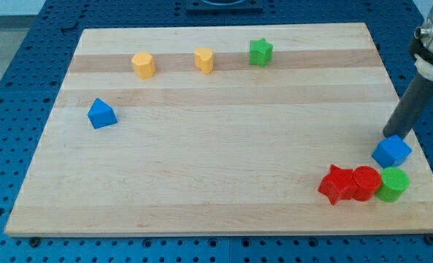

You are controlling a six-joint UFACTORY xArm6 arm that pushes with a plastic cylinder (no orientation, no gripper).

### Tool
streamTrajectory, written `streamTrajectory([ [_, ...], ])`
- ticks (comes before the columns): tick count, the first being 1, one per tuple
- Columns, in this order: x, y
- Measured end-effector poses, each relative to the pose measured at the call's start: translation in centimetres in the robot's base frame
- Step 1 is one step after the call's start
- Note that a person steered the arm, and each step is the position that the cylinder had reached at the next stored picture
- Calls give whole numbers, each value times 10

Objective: Point at green star

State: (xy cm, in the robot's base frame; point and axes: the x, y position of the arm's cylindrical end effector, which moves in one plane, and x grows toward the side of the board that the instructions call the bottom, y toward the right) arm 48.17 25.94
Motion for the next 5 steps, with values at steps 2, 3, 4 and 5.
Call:
streamTrajectory([
  [2, 17, -1],
  [3, 20, -1],
  [4, 8, -1],
  [5, -8, -9],
])
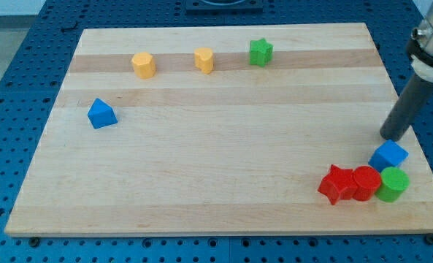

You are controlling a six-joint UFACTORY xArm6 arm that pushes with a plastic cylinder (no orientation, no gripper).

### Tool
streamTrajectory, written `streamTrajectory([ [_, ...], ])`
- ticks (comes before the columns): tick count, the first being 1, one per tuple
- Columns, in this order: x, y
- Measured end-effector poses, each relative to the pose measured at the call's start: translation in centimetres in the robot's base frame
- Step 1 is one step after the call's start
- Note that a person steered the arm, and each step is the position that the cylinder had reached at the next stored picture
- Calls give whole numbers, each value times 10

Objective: Point at green star

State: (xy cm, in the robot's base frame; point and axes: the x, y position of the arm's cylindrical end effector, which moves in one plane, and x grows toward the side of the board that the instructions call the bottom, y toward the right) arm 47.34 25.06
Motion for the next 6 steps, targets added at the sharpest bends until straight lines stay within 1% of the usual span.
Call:
streamTrajectory([
  [1, -12, -25],
  [2, -58, -31],
  [3, -120, -35],
  [4, -194, -61],
  [5, -238, -111],
  [6, -258, -152],
])
